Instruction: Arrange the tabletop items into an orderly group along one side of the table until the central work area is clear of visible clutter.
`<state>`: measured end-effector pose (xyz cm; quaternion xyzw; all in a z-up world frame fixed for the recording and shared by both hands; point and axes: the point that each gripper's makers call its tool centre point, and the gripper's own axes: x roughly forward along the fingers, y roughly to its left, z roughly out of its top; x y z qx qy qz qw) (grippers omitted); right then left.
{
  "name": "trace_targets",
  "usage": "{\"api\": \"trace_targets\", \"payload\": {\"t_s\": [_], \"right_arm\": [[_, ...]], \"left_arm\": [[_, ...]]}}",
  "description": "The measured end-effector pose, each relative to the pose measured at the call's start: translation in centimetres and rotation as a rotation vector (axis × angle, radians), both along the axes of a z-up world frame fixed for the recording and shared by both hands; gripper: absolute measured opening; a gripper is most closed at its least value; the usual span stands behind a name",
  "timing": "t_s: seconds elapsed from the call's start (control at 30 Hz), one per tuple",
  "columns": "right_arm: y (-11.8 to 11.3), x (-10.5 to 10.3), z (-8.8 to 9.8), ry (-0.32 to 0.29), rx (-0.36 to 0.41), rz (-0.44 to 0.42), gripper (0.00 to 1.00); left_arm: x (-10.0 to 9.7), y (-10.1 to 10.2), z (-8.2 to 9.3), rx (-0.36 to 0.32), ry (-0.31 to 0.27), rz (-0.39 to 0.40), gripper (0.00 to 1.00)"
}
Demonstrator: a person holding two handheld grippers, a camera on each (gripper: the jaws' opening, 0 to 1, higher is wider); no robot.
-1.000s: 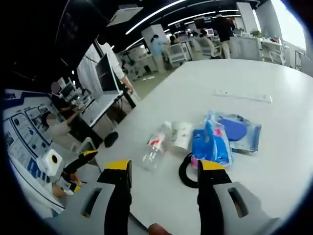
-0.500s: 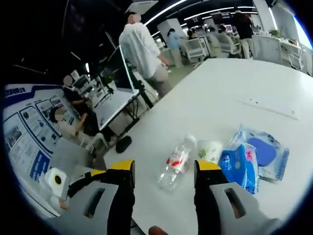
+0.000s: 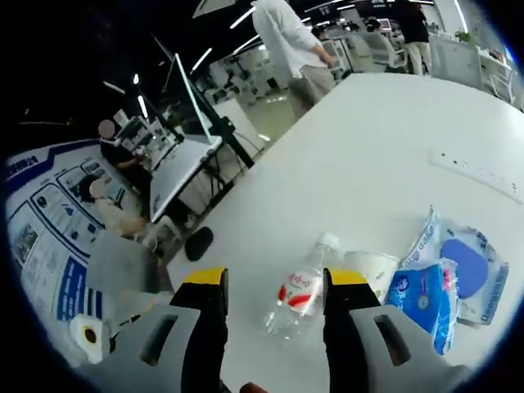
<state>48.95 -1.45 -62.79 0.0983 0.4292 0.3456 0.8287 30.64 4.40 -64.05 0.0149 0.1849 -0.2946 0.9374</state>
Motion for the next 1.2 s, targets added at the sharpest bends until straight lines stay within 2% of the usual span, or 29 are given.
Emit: {"api": "trace_targets", "payload": {"t_s": [0.4, 0.57, 0.67, 0.77, 1.03, 1.1, 1.13, 1.2], "right_arm": [[1.6, 2.2, -3.4, 0.088, -0.017, -0.018, 0.45], [2.6, 2.6, -5.0, 0.124, -0.031, 0.008, 0.45], [2.9, 2.9, -5.7, 0.128, -0.048, 0.023, 0.45], [2.9, 3.4, -6.5, 0.155, -0.044, 0.002, 0.45], [3.6, 3.8, -7.9, 0.18, -0.059, -0.013, 0.44], [3.7, 3.9, -8.3, 0.184, -0.064, -0.015, 0.41], [3.4, 4.3, -8.3, 0.162, -0.082, -0.02, 0.37], [3.5, 4.3, -8.4, 0.177, -0.072, -0.028, 0.33]], "left_arm": [[0.2, 0.4, -0.9, 0.034, 0.021, 0.013, 0.8], [0.2, 0.4, -1.1, 0.041, 0.019, 0.009, 0.78], [0.2, 0.3, -1.2, 0.043, 0.018, 0.007, 0.78], [0.3, 0.4, -1.3, 0.045, 0.021, 0.011, 0.78], [0.4, 0.7, -2.0, 0.074, 0.044, 0.022, 0.77], [0.4, 0.8, -2.0, 0.079, 0.042, 0.027, 0.75], [0.5, 0.8, -2.0, 0.081, 0.041, 0.03, 0.75], [0.5, 1.0, -2.1, 0.083, 0.043, 0.037, 0.75]]}}
